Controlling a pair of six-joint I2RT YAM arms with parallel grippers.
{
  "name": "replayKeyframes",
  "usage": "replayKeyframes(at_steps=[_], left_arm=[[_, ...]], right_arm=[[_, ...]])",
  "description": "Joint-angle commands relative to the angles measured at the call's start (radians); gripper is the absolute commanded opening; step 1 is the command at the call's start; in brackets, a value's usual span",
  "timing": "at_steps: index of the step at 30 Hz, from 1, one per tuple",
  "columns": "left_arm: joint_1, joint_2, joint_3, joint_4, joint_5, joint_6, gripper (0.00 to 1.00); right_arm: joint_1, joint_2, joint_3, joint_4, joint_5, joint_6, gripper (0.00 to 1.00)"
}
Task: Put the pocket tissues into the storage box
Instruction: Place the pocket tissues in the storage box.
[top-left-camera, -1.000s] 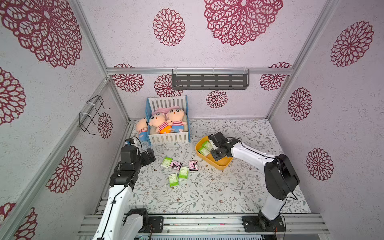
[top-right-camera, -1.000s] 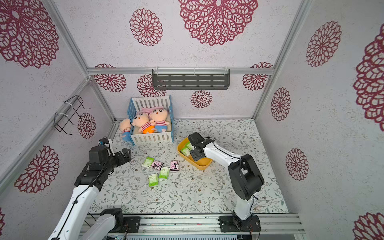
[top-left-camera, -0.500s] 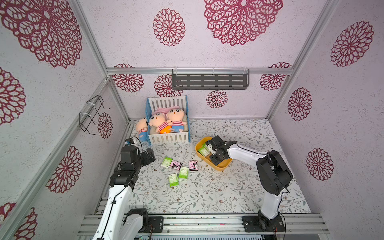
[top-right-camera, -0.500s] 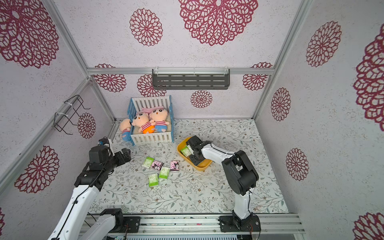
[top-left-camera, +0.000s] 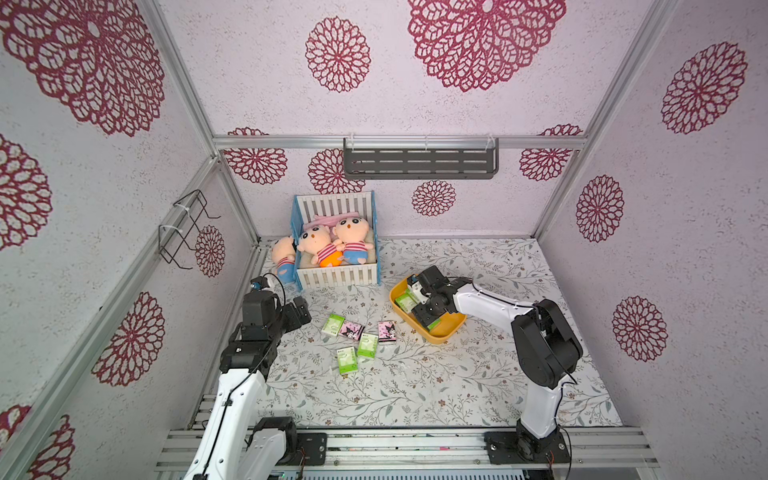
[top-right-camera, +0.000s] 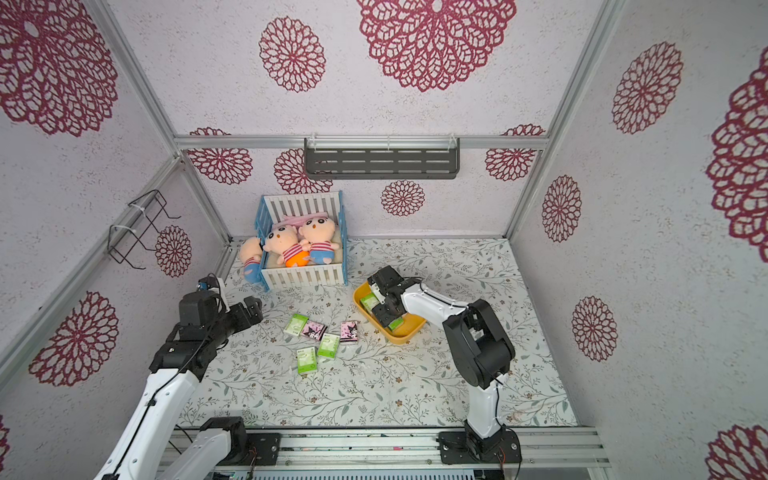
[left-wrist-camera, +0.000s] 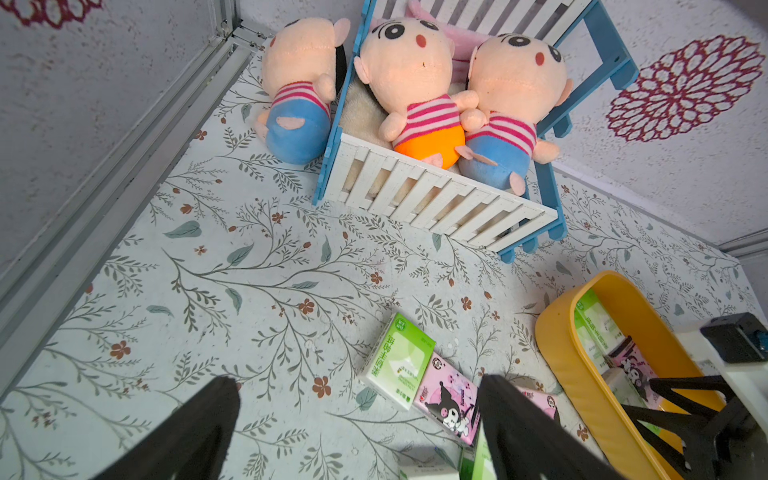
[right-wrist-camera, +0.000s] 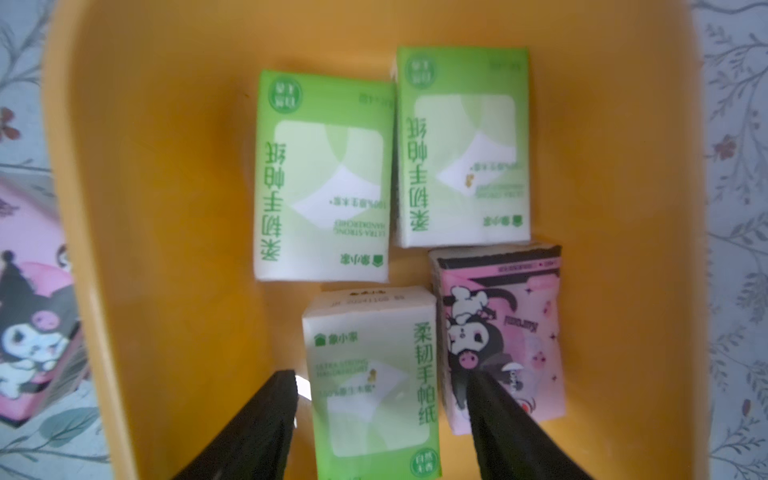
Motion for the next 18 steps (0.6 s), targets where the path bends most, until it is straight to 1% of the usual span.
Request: replayKeyframes(at_steps=[1, 3, 6, 9, 12, 15, 18], left_arm=[[-0.008, 0.004, -0.002, -0.008, -0.003, 0.008, 0.97], [-0.009, 0.002, -0.002, -0.009, -0.004, 0.007, 0.97], [-0.010, 0.001, -0.002, -0.007, -0.006, 0.008, 0.97], [-0.012, 0.003, -0.002, -0.006, -0.003, 0.005, 0.97], [-0.013, 0.007, -0.003, -0.004, 0.000, 0.004, 0.97], [-0.014, 0.005, -0.002, -0.007, -0.003, 0.003, 0.97], [-0.017, 0.000, -0.004, -0.008, -0.008, 0.002, 0.97]], right_arm=[[-0.009, -0.078, 0.070, -0.068, -0.016, 0.039, 0.71], [-0.014, -0.078, 0.093, -0.141, -0.033, 0.070, 0.71], [-0.030, -0.112, 0.063, -0.193, -0.094, 0.111, 0.71], [-0.036, -0.173, 0.002, -0.171, -0.103, 0.129, 0.71], [-0.027, -0.252, -0.055, -0.091, -0.137, 0.124, 0.71], [0.012, -0.315, -0.080, -0.021, -0.147, 0.131, 0.70], [0.103, -0.337, -0.088, 0.028, -0.077, 0.111, 0.71]])
